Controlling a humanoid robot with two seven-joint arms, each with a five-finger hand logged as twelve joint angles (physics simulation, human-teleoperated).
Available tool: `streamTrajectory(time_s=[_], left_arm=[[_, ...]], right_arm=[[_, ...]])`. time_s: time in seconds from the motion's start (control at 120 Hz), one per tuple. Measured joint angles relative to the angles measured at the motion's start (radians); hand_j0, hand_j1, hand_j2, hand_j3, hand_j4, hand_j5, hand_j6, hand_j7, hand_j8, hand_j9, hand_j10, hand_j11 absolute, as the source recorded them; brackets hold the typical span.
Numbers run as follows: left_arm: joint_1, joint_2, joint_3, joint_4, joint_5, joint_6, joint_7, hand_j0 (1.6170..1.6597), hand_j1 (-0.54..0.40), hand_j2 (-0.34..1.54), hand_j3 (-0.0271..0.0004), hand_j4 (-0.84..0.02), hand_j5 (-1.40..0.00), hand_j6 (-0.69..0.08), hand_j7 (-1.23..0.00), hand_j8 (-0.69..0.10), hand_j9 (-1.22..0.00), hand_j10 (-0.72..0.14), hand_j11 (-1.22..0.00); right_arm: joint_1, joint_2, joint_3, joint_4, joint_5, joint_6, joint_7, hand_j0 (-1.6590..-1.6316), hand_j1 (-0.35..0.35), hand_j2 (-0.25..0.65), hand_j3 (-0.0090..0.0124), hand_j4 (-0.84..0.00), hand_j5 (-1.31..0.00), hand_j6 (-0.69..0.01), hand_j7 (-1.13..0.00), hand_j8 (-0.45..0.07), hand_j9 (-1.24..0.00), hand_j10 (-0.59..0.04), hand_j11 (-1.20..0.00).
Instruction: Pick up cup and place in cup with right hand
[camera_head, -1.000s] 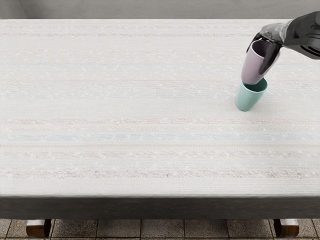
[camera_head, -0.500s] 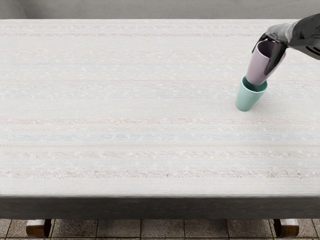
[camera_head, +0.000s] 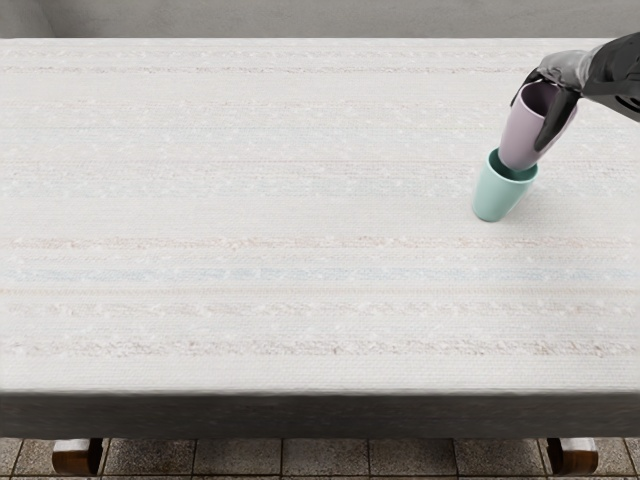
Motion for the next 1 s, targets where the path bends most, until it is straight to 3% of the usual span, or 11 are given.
streamTrajectory(time_s=[0.067, 0.075, 0.125, 0.142, 0.175, 0.4, 0.425, 0.558, 0.667, 1.0], left_arm=[[0.000, 0.000, 0.000, 0.000, 0.000, 0.000, 0.000, 1.6581, 0.349, 0.00, 0.0001, 0.000, 0.00, 0.000, 0.00, 0.000, 0.00, 0.000, 0.00], [0.000, 0.000, 0.000, 0.000, 0.000, 0.000, 0.000, 1.6581, 0.349, 0.00, 0.0001, 0.000, 0.00, 0.000, 0.00, 0.000, 0.00, 0.000, 0.00], [-0.001, 0.000, 0.000, 0.000, 0.000, 0.000, 0.000, 1.6581, 0.349, 0.00, 0.0001, 0.000, 0.00, 0.000, 0.00, 0.000, 0.00, 0.000, 0.00], [0.000, 0.000, 0.000, 0.000, 0.000, 0.000, 0.000, 1.6581, 0.349, 0.00, 0.0001, 0.000, 0.00, -0.001, 0.00, 0.000, 0.00, 0.000, 0.00], [0.000, 0.000, 0.000, 0.000, 0.000, 0.000, 0.000, 1.6581, 0.349, 0.00, 0.0000, 0.000, 0.00, 0.000, 0.00, 0.000, 0.00, 0.000, 0.00], [0.000, 0.000, 0.000, 0.001, 0.000, 0.000, 0.000, 1.6581, 0.349, 0.00, 0.0001, 0.000, 0.00, -0.001, 0.00, 0.000, 0.00, 0.000, 0.00], [0.002, 0.000, -0.001, 0.001, 0.000, 0.000, 0.000, 1.6581, 0.349, 0.00, 0.0001, 0.000, 0.00, -0.001, 0.00, 0.000, 0.00, 0.000, 0.00], [0.019, 0.000, -0.001, 0.001, 0.000, 0.000, 0.000, 1.6581, 0.349, 0.00, 0.0001, -0.001, 0.00, -0.001, 0.00, 0.000, 0.00, 0.000, 0.00], [0.028, 0.000, -0.002, 0.002, 0.000, 0.000, 0.000, 1.6580, 0.349, 0.00, 0.0002, 0.000, 0.00, 0.000, 0.00, 0.000, 0.00, 0.000, 0.00], [0.026, 0.000, 0.000, 0.001, -0.001, 0.000, 0.000, 1.6580, 0.349, 0.00, 0.0002, 0.000, 0.00, -0.001, 0.00, 0.000, 0.00, 0.000, 0.00]], right_arm=[[0.004, -0.004, 0.002, 0.005, 0.005, 0.002, 0.000, -1.6495, 0.131, -0.042, -0.0002, -0.354, -0.81, -0.175, -0.82, -0.144, -0.82, -0.290, -0.83], [0.004, -0.004, 0.002, 0.005, 0.005, 0.002, 0.000, -1.6494, 0.130, -0.040, -0.0010, -0.358, -0.81, -0.187, -0.82, -0.147, -0.82, -0.291, -0.83], [0.007, -0.007, 0.003, 0.007, 0.007, 0.004, 0.000, -1.6492, 0.124, -0.036, 0.0000, -0.374, -0.83, -0.194, -0.83, -0.148, -0.84, -0.292, -0.84], [0.008, -0.008, 0.003, 0.008, 0.007, 0.003, 0.000, -1.6490, 0.127, -0.036, -0.0022, -0.367, -0.83, -0.188, -0.83, -0.141, -0.84, -0.288, -0.84], [0.009, -0.009, 0.003, 0.009, 0.007, 0.004, -0.001, -1.6486, 0.123, -0.031, -0.0006, -0.381, -0.83, -0.201, -0.84, -0.146, -0.84, -0.315, -0.84], [0.015, -0.013, 0.003, 0.020, 0.020, 0.014, 0.000, -1.6477, 0.129, -0.036, -0.0003, -0.321, -0.92, -0.174, -0.89, -0.118, -0.91, -0.293, -0.90], [0.015, -0.014, 0.003, 0.024, 0.021, 0.014, 0.000, -1.6478, 0.128, -0.032, 0.0009, -0.323, -0.93, -0.181, -0.89, -0.116, -0.91, -0.293, -0.91], [0.015, -0.020, 0.003, 0.043, 0.025, 0.010, 0.000, -1.6482, 0.119, -0.037, 0.0007, -0.323, -0.96, -0.187, -0.90, -0.101, -0.94, -0.293, -0.94], [0.011, -0.023, 0.003, 0.054, 0.026, 0.008, 0.000, -1.6488, 0.118, -0.035, 0.0019, -0.318, -0.99, -0.176, -0.91, -0.099, -0.96, -0.284, -0.95], [0.001, -0.019, 0.003, 0.043, 0.023, 0.007, -0.001, -1.6496, 0.125, -0.030, 0.0006, -0.294, -1.04, -0.175, -0.91, -0.073, -0.97, -0.274, -0.95]])
